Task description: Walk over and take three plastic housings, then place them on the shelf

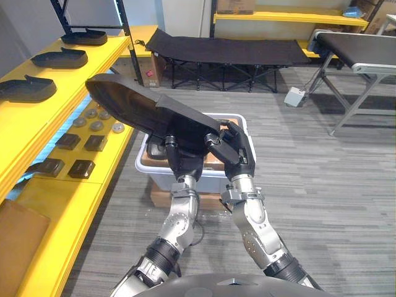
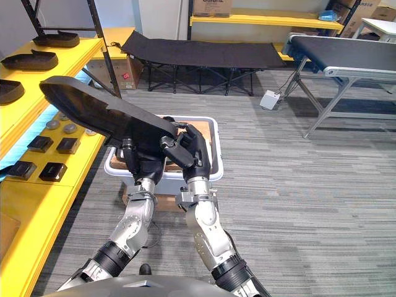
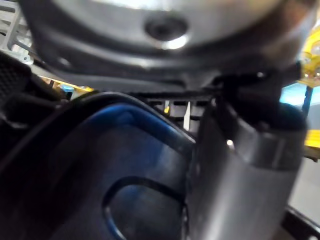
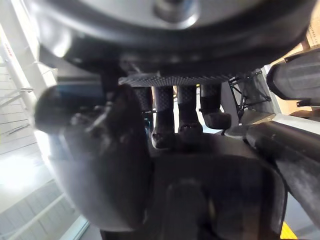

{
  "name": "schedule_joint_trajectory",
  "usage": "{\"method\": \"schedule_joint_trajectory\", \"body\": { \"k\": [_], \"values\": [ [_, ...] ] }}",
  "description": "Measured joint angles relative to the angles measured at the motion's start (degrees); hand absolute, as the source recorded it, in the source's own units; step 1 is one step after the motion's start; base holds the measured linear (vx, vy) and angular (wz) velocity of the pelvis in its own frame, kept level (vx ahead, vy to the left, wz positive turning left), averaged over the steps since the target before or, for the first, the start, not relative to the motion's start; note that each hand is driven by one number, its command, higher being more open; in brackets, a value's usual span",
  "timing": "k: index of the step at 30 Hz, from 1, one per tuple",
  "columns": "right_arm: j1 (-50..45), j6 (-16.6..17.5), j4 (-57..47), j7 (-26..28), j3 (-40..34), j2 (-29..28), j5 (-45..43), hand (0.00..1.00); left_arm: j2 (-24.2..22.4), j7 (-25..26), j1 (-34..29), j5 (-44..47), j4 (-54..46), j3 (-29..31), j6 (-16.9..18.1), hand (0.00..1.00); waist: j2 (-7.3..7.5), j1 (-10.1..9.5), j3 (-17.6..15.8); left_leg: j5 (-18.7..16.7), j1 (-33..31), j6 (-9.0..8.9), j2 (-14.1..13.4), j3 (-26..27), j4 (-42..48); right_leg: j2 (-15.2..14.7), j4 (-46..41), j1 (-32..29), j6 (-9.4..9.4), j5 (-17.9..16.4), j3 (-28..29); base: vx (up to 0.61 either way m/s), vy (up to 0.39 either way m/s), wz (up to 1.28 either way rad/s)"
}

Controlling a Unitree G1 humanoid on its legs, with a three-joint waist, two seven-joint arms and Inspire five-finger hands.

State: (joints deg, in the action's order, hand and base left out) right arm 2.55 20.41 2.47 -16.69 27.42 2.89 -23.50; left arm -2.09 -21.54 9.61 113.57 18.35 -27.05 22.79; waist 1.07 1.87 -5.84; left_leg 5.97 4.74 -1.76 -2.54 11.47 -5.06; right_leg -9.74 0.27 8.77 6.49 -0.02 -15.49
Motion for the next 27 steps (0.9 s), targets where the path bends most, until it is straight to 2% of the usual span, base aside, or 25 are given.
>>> {"method": "schedule_joint_trajectory", "body": {
  "k": [8,12,16,17,22,27],
  "values": [
    [-2.09,-0.14,1.42,0.01,1.43,-1.05,0.08,0.00,0.18,0.24,-2.90,-3.48,-0.89,-0.08,4.72,0.00,0.03,0.21,0.05,-0.25,-0.01,-0.33,-0.03,0.00,-0.07,0.06,-0.74,-0.72,-0.24,-0.24,-0.05,-0.02,0.004,0.00],
    [-2.57,-0.14,1.42,-0.10,1.29,-1.56,0.07,0.00,0.17,0.28,-3.33,-4.73,-1.05,-0.07,5.45,0.00,0.13,-0.04,0.11,-0.17,-0.03,-0.25,0.07,-0.06,-0.07,0.01,-1.16,-0.79,-0.66,-0.52,-0.29,-0.02,0.014,0.03],
    [-3.23,-0.14,1.42,-0.19,1.22,-1.57,0.02,0.00,0.15,3.93,-4.13,-10.46,-2.20,0.48,6.30,0.00,0.48,0.02,0.78,-0.15,-0.23,-0.23,0.10,-0.06,-0.07,-0.01,-1.18,-0.96,-0.67,-0.52,-0.29,0.00,0.000,0.00],
    [-3.40,-0.14,1.42,-0.19,1.18,-1.57,0.01,1.00,0.14,4.57,-4.29,-11.36,-2.50,0.59,6.30,0.00,0.51,0.02,0.88,-0.15,-0.24,-0.23,0.10,-0.06,-0.07,-0.01,-1.17,-0.98,-0.67,-0.52,-0.29,0.00,0.000,0.00],
    [-4.89,-0.19,1.48,1.00,0.76,-0.36,-0.12,1.00,-0.11,11.35,-4.87,-19.55,-3.26,3.16,6.30,0.00,0.38,0.09,1.07,-0.15,-0.24,-0.23,0.07,-0.07,-0.06,0.02,-1.15,-0.98,-0.67,-0.52,-0.39,0.00,0.000,0.00],
    [-8.07,-2.49,1.48,4.78,0.66,1.95,-0.69,1.00,-0.24,19.31,-4.92,-27.38,-3.05,6.32,8.25,0.00,0.38,0.02,1.07,-0.17,-0.33,-0.26,-0.18,-0.27,-0.05,-0.09,-1.02,-0.65,-0.43,-0.36,-0.22,0.00,0.000,0.00]
  ]
}}
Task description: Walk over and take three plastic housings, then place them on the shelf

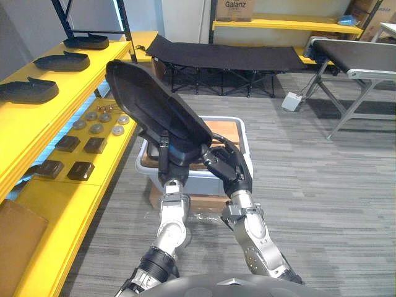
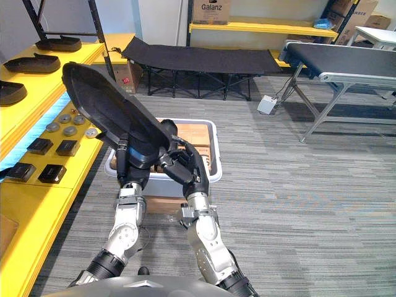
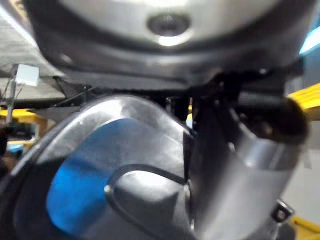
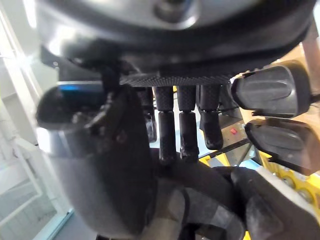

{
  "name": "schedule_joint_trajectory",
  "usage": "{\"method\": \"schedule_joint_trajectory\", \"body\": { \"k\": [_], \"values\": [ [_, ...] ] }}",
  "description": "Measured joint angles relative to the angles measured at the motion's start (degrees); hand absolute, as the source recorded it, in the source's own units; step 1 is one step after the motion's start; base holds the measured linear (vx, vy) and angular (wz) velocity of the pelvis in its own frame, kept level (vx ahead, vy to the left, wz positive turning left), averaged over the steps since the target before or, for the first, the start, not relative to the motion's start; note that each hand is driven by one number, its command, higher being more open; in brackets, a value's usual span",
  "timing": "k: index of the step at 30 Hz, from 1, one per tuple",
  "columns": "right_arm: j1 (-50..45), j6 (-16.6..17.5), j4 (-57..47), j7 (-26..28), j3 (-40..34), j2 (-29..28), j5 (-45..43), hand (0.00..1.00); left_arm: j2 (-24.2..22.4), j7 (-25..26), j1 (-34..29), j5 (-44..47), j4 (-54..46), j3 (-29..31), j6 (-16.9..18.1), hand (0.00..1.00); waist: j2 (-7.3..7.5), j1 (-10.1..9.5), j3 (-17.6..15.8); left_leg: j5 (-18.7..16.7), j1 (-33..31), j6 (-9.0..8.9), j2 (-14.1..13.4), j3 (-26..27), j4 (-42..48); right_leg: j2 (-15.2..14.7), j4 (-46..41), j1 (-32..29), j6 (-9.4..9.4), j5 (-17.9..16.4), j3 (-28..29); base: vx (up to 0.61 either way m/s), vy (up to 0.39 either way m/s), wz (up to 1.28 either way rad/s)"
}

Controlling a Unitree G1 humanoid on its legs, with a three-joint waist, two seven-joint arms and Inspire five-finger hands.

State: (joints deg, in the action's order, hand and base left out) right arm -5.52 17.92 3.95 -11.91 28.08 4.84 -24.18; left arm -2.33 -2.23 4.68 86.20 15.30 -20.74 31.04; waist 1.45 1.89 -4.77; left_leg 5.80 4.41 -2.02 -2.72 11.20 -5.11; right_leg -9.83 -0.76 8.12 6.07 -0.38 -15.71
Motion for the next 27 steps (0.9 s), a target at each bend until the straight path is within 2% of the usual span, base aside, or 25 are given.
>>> {"method": "schedule_joint_trajectory", "body": {
  "k": [7,14,17,19,25,27],
  "values": [
    [-0.29,-2.71,-0.01,2.44,0.00,0.16,-1.28,1.00,0.28,2.70,0.00,-11.81,4.03,0.73,-3.55,0.00,0.06,-0.15,0.03,0.00,0.12,0.00,0.04,-0.39,0.00,0.11,0.90,0.84,0.25,0.28,-0.12,0.00,0.000,0.03],
    [-0.29,-5.18,-0.01,2.54,-0.13,0.19,-1.28,1.00,0.68,10.00,-0.04,-24.14,5.52,0.97,-3.32,0.00,0.13,-0.17,0.00,-0.02,0.09,-0.02,0.02,-0.38,0.00,0.13,0.97,0.83,0.25,0.28,-0.09,0.00,0.000,0.00],
    [-0.28,-5.34,0.00,2.53,-0.16,0.18,-1.28,1.00,0.70,17.04,-0.29,-33.94,4.77,2.49,-2.87,0.00,0.13,-0.15,0.00,-0.04,0.08,-0.03,0.05,-0.36,-0.01,0.15,0.86,0.74,0.21,0.24,-0.41,0.00,0.000,0.00],
    [-0.35,-5.39,0.02,3.00,-0.48,0.19,-1.64,1.00,0.67,23.97,-1.49,-43.12,2.25,4.47,-2.88,0.00,0.14,-0.04,0.00,-0.06,-0.02,-0.07,0.04,-0.37,-0.01,0.14,0.81,0.64,0.15,0.17,-0.73,0.00,0.000,0.00],
    [-2.71,-5.39,-0.23,11.02,-4.20,2.20,-3.43,1.00,1.50,42.61,-6.08,-68.82,-10.08,14.74,-3.36,0.00,0.14,-0.22,0.00,-0.13,-0.70,-0.15,0.06,-0.49,0.00,0.19,0.75,-0.11,-0.21,-0.13,-1.32,0.00,0.000,0.04],
    [-3.85,-5.39,-0.35,12.13,-5.44,2.26,-3.78,1.00,2.33,46.39,-7.13,-73.61,-13.18,17.85,-3.40,0.00,0.14,-0.22,0.00,-0.12,-1.01,-0.14,0.07,-0.49,0.00,0.19,0.79,-0.43,-0.25,-0.15,-1.34,0.01,0.002,0.03]
  ]
}}
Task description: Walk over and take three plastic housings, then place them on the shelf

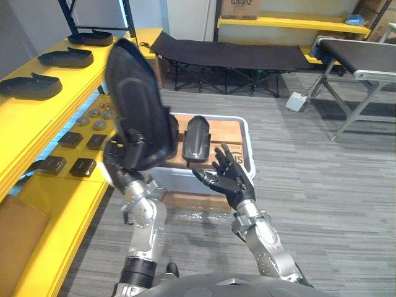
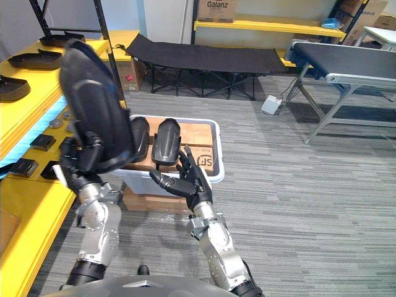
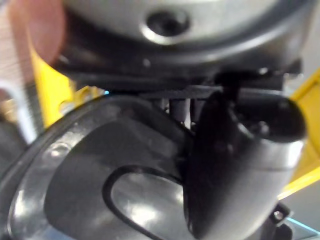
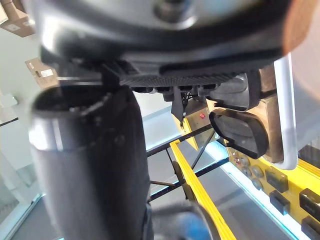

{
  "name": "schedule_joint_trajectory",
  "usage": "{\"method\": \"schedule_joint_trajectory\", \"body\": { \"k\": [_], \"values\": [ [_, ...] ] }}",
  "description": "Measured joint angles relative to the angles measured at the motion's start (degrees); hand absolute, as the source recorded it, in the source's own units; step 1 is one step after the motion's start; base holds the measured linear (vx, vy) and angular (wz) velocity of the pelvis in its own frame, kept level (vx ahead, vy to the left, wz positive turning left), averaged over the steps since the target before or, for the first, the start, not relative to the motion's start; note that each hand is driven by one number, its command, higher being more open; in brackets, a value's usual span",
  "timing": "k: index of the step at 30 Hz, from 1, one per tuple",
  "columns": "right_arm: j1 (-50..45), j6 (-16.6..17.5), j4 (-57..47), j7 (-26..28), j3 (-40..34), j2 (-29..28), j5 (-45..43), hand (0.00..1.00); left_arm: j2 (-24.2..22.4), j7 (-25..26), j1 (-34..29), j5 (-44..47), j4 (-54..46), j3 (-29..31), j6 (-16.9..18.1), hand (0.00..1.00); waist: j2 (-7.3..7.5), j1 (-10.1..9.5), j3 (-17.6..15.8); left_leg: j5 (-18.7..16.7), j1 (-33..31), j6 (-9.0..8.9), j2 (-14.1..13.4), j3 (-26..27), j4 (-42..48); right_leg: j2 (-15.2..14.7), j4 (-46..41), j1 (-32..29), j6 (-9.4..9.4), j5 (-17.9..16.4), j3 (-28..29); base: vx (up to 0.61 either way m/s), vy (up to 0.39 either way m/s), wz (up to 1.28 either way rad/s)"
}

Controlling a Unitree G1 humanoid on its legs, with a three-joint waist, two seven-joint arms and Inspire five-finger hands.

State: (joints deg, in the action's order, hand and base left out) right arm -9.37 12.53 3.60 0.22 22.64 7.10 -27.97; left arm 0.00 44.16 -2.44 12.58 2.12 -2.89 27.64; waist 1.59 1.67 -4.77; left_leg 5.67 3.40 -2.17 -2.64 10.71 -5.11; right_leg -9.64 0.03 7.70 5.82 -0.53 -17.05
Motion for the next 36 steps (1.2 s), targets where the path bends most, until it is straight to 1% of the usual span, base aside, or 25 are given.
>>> {"method": "schedule_joint_trajectory", "body": {
  "k": [3,5,7,11,12,13,14,15,16,19,20,21,22,23,24,25,27,29,30,31,33,34,35,36],
  "values": [
    [-1.51,-0.01,-0.11,1.86,-2.32,0.03,-0.86,1.00,0.68,3.80,-0.92,-5.44,-2.37,3.95,-0.04,0.00,0.00,-0.06,0.00,-0.08,-0.06,-0.06,0.05,0.07,0.01,-0.01,0.01,-0.10,0.00,0.00,0.02,0.00,0.000,0.00],
    [-1.60,-0.01,-0.15,3.07,-3.32,0.03,-2.99,1.00,0.71,4.44,-1.61,-6.48,-3.31,5.36,-0.03,0.00,-0.01,0.05,0.00,-0.11,-0.19,-0.09,0.03,0.09,0.01,-0.03,0.03,-0.27,-0.05,-0.03,0.09,0.00,0.000,0.00],
    [-2.06,-0.04,-1.11,3.52,-4.31,0.02,-4.02,1.00,0.68,4.05,-3.06,-6.46,-4.48,5.67,-0.02,0.00,-0.02,0.09,0.01,-0.11,-0.48,-0.10,0.02,0.09,0.00,-0.04,0.06,-0.54,-0.08,-0.05,0.13,0.00,0.000,0.00],
    [-3.41,-0.36,-3.33,3.11,-5.80,0.18,-1.06,1.00,0.63,-1.15,-8.04,-6.18,-7.75,6.16,-0.25,0.00,-0.03,0.03,0.01,-0.16,-0.78,-0.13,0.04,0.06,0.01,-0.05,0.17,-0.73,-0.04,-0.04,0.01,0.00,0.000,0.00],
    [-3.39,-1.03,-3.39,2.73,-6.28,0.55,1.30,1.00,0.63,-3.94,-10.10,-6.00,-9.63,6.20,-0.62,0.00,-0.04,-0.07,0.00,-0.19,-0.81,-0.16,0.04,-0.01,0.02,-0.04,0.21,-0.70,-0.03,-0.04,-0.12,0.00,0.000,0.00],
    [-3.39,-1.20,-3.38,2.52,-6.35,0.69,2.40,1.00,0.62,-5.26,-10.88,-5.73,-10.31,6.25,-0.65,0.00,-0.06,-0.14,0.00,-0.20,-0.82,-0.18,0.03,-0.06,0.02,-0.04,0.21,-0.68,-0.03,-0.04,-0.19,0.02,-0.003,0.03],
    [-3.37,-1.49,-3.39,2.27,-6.33,1.20,3.12,1.00,0.62,-7.43,-12.34,-5.33,-11.73,6.39,-0.70,0.00,-0.12,-0.23,0.00,-0.22,-0.84,-0.20,0.03,-0.15,0.02,-0.04,0.24,-0.65,-0.02,-0.04,-0.29,0.01,-0.003,0.03],
    [-3.36,-1.63,-3.38,2.10,-6.34,1.42,3.12,1.00,0.63,-8.30,-12.92,-5.32,-12.26,6.51,-0.72,0.00,-0.17,-0.35,0.01,-0.22,-0.86,-0.20,0.04,-0.25,0.02,-0.03,0.26,-0.63,-0.02,-0.04,-0.37,0.02,-0.006,0.04],
    [-3.27,-1.68,-3.38,1.93,-6.39,2.00,2.98,1.00,0.62,-10.19,-14.25,-5.31,-13.82,7.26,-1.24,0.00,-0.34,-0.68,0.01,-0.22,-0.93,-0.21,0.06,-0.67,0.03,-0.02,0.35,-0.53,-0.02,-0.04,-0.63,0.01,-0.007,0.06],
    [-2.37,-2.11,-3.37,1.87,-7.01,2.59,2.93,1.00,0.65,-12.60,-15.86,-5.31,-16.41,9.40,-1.78,0.00,-0.63,-1.57,-0.03,-0.01,-1.18,-0.13,0.37,-2.76,0.04,-0.01,1.01,0.80,0.02,-0.06,-2.68,0.02,-0.014,0.28],
    [-1.93,-2.21,-3.36,1.77,-7.04,2.73,2.95,1.00,0.65,-12.85,-16.13,-5.30,-16.99,9.87,-1.86,0.00,-0.68,-1.60,-0.04,0.13,-1.34,-0.08,0.50,-3.53,0.04,-0.02,1.11,1.09,0.10,-0.13,-3.52,0.01,-0.023,0.64],
    [-0.94,-2.43,-3.33,1.58,-6.97,2.86,2.94,1.00,0.64,-13.34,-16.18,-5.32,-18.01,11.04,-2.24,0.00,-0.81,-1.88,0.04,0.48,-1.93,-0.08,0.81,-5.46,0.04,-0.10,1.06,1.50,0.28,-0.48,-5.50,-0.01,-0.024,0.86],
    [0.66,-3.04,-3.31,1.44,-7.01,3.08,2.94,1.00,0.62,-13.66,-16.18,-5.38,-19.34,12.67,-2.92,0.00,-1.05,-2.90,0.06,0.96,-2.66,-0.05,1.13,-7.64,0.05,-0.11,1.03,1.98,0.36,-0.76,-7.77,-0.01,-0.023,0.80],
    [1.00,-3.21,-3.26,1.40,-6.97,3.16,2.94,1.00,0.60,-13.69,-16.19,-5.43,-19.62,13.03,-3.05,0.00,-1.08,-3.20,0.07,1.03,-2.77,-0.09,1.19,-8.01,0.06,-0.10,1.04,2.07,0.37,-0.81,-8.11,0.01,-0.023,0.71],
    [2.31,-3.47,-2.89,1.15,-6.79,3.44,3.01,1.00,0.41,-13.87,-16.42,-5.47,-20.56,14.49,-3.33,0.00,-1.18,-4.35,0.03,1.30,-3.03,-0.05,1.42,-9.31,0.08,-0.09,1.03,2.62,0.38,-1.06,-9.55,0.02,-0.020,0.44],
    [2.82,-3.49,-2.55,1.03,-6.52,3.44,3.06,1.00,0.23,-13.93,-16.61,-5.47,-20.89,15.29,-3.37,0.00,-1.19,-4.98,0.04,1.35,-3.01,-0.07,1.54,-9.87,0.10,-0.09,1.04,3.01,0.41,-1.18,-10.15,0.03,-0.028,0.58],
    [4.48,-3.93,-0.91,0.76,-5.93,3.35,4.73,1.00,-0.67,-14.13,-19.24,-5.38,-22.85,18.55,-3.99,0.00,-1.22,-7.24,0.18,1.60,-2.97,0.09,2.20,-12.09,0.17,-0.26,1.01,4.37,0.64,-1.76,-12.57,0.04,-0.032,0.52],
    [5.78,-4.47,0.15,0.61,-5.48,3.53,5.10,1.00,-1.23,-14.81,-21.75,-4.69,-23.73,20.88,-3.99,0.00,-1.24,-8.87,0.21,1.74,-3.25,0.10,2.61,-13.25,0.13,-0.37,0.97,4.85,0.73,-2.08,-14.07,0.02,-0.013,0.44],
    [6.51,-4.74,0.81,0.37,-5.44,3.54,5.09,1.00,-1.84,-15.74,-23.00,-2.97,-24.15,22.14,-3.99,0.00,-1.16,-9.70,0.25,1.89,-3.64,0.11,2.92,-14.27,0.03,-0.39,0.93,5.02,0.85,-2.28,-14.85,0.00,-0.007,0.46],
    [6.62,-4.83,0.82,0.22,-5.53,3.58,5.09,1.00,-2.16,-16.21,-23.28,-2.28,-24.16,22.83,-3.98,0.00,-1.13,-9.93,0.27,2.04,-3.91,0.12,3.14,-14.94,0.02,-0.43,0.90,5.17,0.91,-2.42,-15.61,0.00,-0.006,0.51],
    [7.00,-5.50,0.82,0.00,-5.61,3.75,5.07,1.00,-3.21,-17.62,-24.22,-0.72,-24.19,24.75,-4.00,0.00,-0.89,-11.40,0.29,2.37,-4.34,0.27,3.71,-16.60,0.05,-0.84,-0.16,5.23,0.65,-3.40,-17.28,0.01,0.005,0.42],
    [7.07,-5.71,0.83,-0.05,-5.61,3.72,5.06,1.00,-3.36,-18.23,-24.52,-0.23,-24.18,25.16,-4.00,0.00,-0.77,-11.42,0.35,2.47,-4.41,0.30,3.94,-17.13,0.06,-1.05,-0.76,5.23,0.81,-3.76,-17.53,0.02,0.006,0.38],
    [7.17,-5.83,0.86,-0.32,-5.73,3.75,5.07,1.00,-3.58,-19.32,-24.81,1.10,-24.19,25.25,-4.00,0.00,-0.69,-11.64,0.40,2.66,-4.55,0.46,4.23,-18.40,0.06,-1.17,-2.41,4.99,0.52,-4.56,-17.90,0.01,-0.010,0.41],
    [7.69,-6.00,0.98,-0.98,-5.78,3.72,5.06,1.00,-3.73,-19.86,-24.74,1.12,-24.19,25.21,-4.00,0.00,-0.60,-11.77,0.45,2.92,-5.12,0.69,4.24,-19.42,0.04,-1.18,-4.15,4.39,-0.15,-5.09,-16.72,0.01,-0.011,0.46]
  ]
}}
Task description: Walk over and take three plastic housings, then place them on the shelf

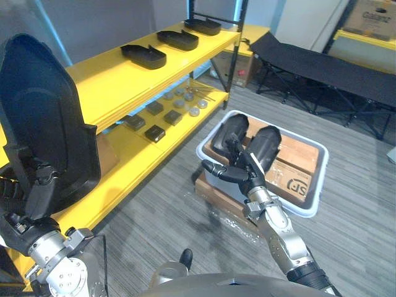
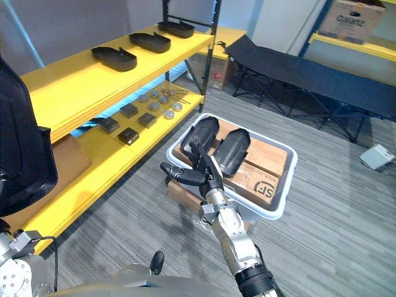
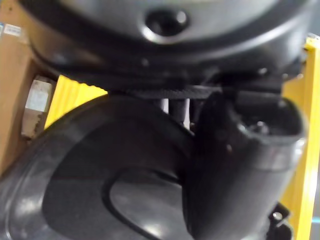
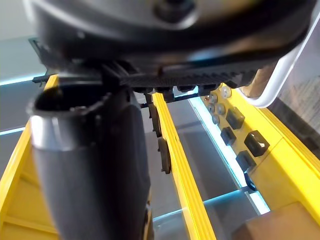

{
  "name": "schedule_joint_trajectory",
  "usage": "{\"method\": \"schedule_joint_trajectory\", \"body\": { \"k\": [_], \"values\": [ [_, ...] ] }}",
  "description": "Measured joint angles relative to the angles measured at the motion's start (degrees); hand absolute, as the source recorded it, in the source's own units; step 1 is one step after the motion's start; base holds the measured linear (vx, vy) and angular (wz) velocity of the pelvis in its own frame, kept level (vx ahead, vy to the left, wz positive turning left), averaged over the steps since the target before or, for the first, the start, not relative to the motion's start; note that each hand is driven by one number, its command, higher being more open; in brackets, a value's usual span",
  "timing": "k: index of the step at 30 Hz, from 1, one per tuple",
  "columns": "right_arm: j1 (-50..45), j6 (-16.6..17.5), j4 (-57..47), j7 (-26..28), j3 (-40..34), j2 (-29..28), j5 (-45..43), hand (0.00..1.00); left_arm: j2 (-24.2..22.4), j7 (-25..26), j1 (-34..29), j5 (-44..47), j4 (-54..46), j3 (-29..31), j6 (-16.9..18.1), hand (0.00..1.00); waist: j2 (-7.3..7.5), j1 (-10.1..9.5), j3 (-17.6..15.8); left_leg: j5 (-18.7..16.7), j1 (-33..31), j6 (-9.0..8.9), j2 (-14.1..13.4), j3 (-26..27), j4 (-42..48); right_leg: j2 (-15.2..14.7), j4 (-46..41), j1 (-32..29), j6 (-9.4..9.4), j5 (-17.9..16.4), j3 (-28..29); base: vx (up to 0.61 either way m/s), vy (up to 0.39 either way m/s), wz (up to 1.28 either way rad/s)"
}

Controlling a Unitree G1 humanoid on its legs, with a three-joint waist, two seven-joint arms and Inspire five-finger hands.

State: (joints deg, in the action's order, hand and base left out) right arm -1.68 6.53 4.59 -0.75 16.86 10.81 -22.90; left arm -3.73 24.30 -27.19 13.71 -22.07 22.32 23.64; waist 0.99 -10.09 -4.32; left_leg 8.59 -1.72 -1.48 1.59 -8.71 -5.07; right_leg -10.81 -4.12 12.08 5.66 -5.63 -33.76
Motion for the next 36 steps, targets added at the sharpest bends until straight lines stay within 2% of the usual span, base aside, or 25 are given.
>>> {"method": "schedule_joint_trajectory", "body": {
  "k": [1,3,5,6,8,10,14,16,18,19,21,25,27,32,34,36],
  "values": [
    [0.24,-0.01,0.04,-0.37,-0.08,-0.01,-0.01,1.00,0.02,-0.47,0.18,-0.01,0.00,-0.10,-0.03,0.00,0.01,0.24,-0.02,0.10,-0.44,0.25,0.04,-1.03,-0.02,0.18,-0.70,-0.33,-0.56,-0.33,1.65,-0.01,0.009,0.76],
    [0.20,-0.01,0.04,-1.64,-1.17,-0.02,-0.05,1.00,0.27,-2.29,1.28,0.02,0.00,-1.49,-0.04,0.00,0.54,1.87,-0.23,1.07,-1.89,0.18,0.53,-5.27,0.03,0.92,-2.89,-1.42,-1.93,-2.05,9.39,-0.02,0.041,0.99],
    [0.15,-0.04,0.06,-2.13,-1.65,-0.19,-0.05,1.00,0.56,-3.57,1.72,0.51,0.01,-1.77,-0.04,0.00,1.78,2.02,-0.97,1.70,-2.21,-0.18,1.62,-7.14,0.18,0.59,-3.91,-1.52,-1.83,-5.52,12.14,-0.05,-0.056,0.67],
    [0.10,-0.03,0.18,-1.08,-1.99,-0.20,-0.12,1.00,0.53,-3.86,1.48,3.11,0.19,-2.06,-0.04,0.00,2.20,1.98,-1.24,2.12,-2.22,-0.70,1.54,-7.94,0.20,0.81,-4.72,-1.41,-0.64,-6.90,11.57,-0.11,-0.162,0.43],
    [-0.12,-0.01,0.17,0.98,-2.12,-0.04,-0.52,1.00,0.48,-3.56,0.86,4.58,0.20,-1.98,-0.04,0.00,2.09,1.86,-1.40,2.51,-2.25,-1.28,0.86,-8.63,0.21,1.44,-5.68,-1.49,-0.30,-7.55,10.80,-0.10,-0.153,0.27],
    [-0.90,0.25,0.09,4.72,-2.16,0.75,-3.21,1.00,0.49,-3.59,0.28,6.06,0.20,-2.20,-0.03,0.00,1.65,1.97,-1.67,2.98,-2.98,-2.00,0.03,-10.05,0.21,3.01,-6.14,-1.50,-1.06,-8.08,9.16,-0.10,-0.144,0.36],
    [-4.84,0.61,-1.57,7.13,-3.06,0.77,-7.26,1.00,0.40,-4.08,0.18,6.81,0.93,-2.30,-0.03,0.00,1.35,2.39,-1.93,3.14,-5.05,-2.10,-0.29,-10.54,2.03,3.84,-7.96,-1.11,-1.40,-9.76,5.15,-0.06,-0.123,0.58],
    [-7.50,0.78,-3.53,7.82,-3.93,0.77,-7.27,1.00,0.38,-5.84,0.09,8.89,1.36,-3.03,-0.03,0.00,1.05,2.82,-2.14,3.25,-6.25,-1.11,-0.31,-8.73,2.40,4.03,-7.94,-0.02,-0.92,-10.13,1.80,-0.02,-0.094,0.94],
    [-9.90,2.44,-5.24,7.80,-5.44,0.84,-7.16,1.00,0.46,-9.10,0.11,10.89,1.86,-6.26,-0.02,0.00,0.86,4.01,-2.54,3.99,-8.24,1.91,-0.83,-2.48,3.50,4.12,-7.73,1.82,-0.58,-10.40,-3.90,0.01,-0.054,1.29],
    [-10.08,2.97,-5.43,7.75,-5.76,0.82,-7.08,1.00,0.54,-9.82,0.20,11.17,2.28,-7.13,-0.01,0.00,0.46,3.96,-3.02,4.38,-8.34,2.32,-1.10,-0.89,3.72,4.24,-7.73,2.41,-0.48,-10.46,-4.41,0.00,-0.021,0.96],
    [-10.07,4.63,-5.73,7.55,-6.01,0.60,-6.70,1.00,0.67,-11.76,0.02,11.19,4.29,-9.58,-0.02,0.00,-1.53,3.46,-4.25,5.38,-8.98,2.42,-1.11,1.30,3.94,4.34,-7.74,3.02,-0.16,-10.73,-5.42,-0.02,0.004,0.56],
    [-10.61,4.89,-5.84,6.31,-5.29,-0.07,-5.45,1.00,0.72,-12.03,-0.60,11.19,4.57,-10.89,-0.02,0.00,-2.26,2.50,-5.61,5.36,-9.16,2.11,-1.19,2.31,4.22,4.13,-8.65,2.42,-0.75,-11.65,-3.15,-0.03,0.004,-0.05],
    [-10.87,5.25,-5.84,5.76,-5.29,-0.05,-3.21,1.00,0.93,-11.95,-0.78,11.16,4.57,-10.84,-0.01,0.00,-2.10,2.58,-6.27,4.61,-9.36,1.91,-1.36,3.87,5.47,3.30,-10.23,1.23,-0.72,-12.53,-1.33,-0.06,0.004,-0.34],
    [-10.88,6.70,-5.78,5.01,-6.02,-0.37,-2.81,1.00,2.70,-11.75,-0.65,9.32,4.55,-10.81,0.08,0.00,-1.80,3.26,-7.56,-2.10,-13.11,2.66,-2.15,9.53,16.68,0.89,-12.89,0.26,-0.02,-14.01,1.08,-0.01,0.038,-0.23],
    [-10.27,7.00,-5.54,4.12,-6.19,-0.63,-2.65,1.00,3.10,-11.64,0.09,8.13,4.32,-10.55,0.08,0.00,-1.74,3.07,-8.19,-5.77,-14.64,2.86,-2.13,10.64,22.65,-0.22,-14.65,0.47,0.63,-15.11,1.96,0.08,0.113,-0.21],
    [-9.62,6.99,-5.04,3.75,-6.77,-2.02,-2.70,1.00,3.84,-11.65,0.90,7.65,3.66,-10.46,0.07,0.00,-1.37,2.65,-8.46,-11.37,-16.23,3.14,-1.56,11.97,30.14,-2.35,-16.87,1.34,2.17,-16.98,2.71,0.13,0.126,-0.19]
  ]
}}
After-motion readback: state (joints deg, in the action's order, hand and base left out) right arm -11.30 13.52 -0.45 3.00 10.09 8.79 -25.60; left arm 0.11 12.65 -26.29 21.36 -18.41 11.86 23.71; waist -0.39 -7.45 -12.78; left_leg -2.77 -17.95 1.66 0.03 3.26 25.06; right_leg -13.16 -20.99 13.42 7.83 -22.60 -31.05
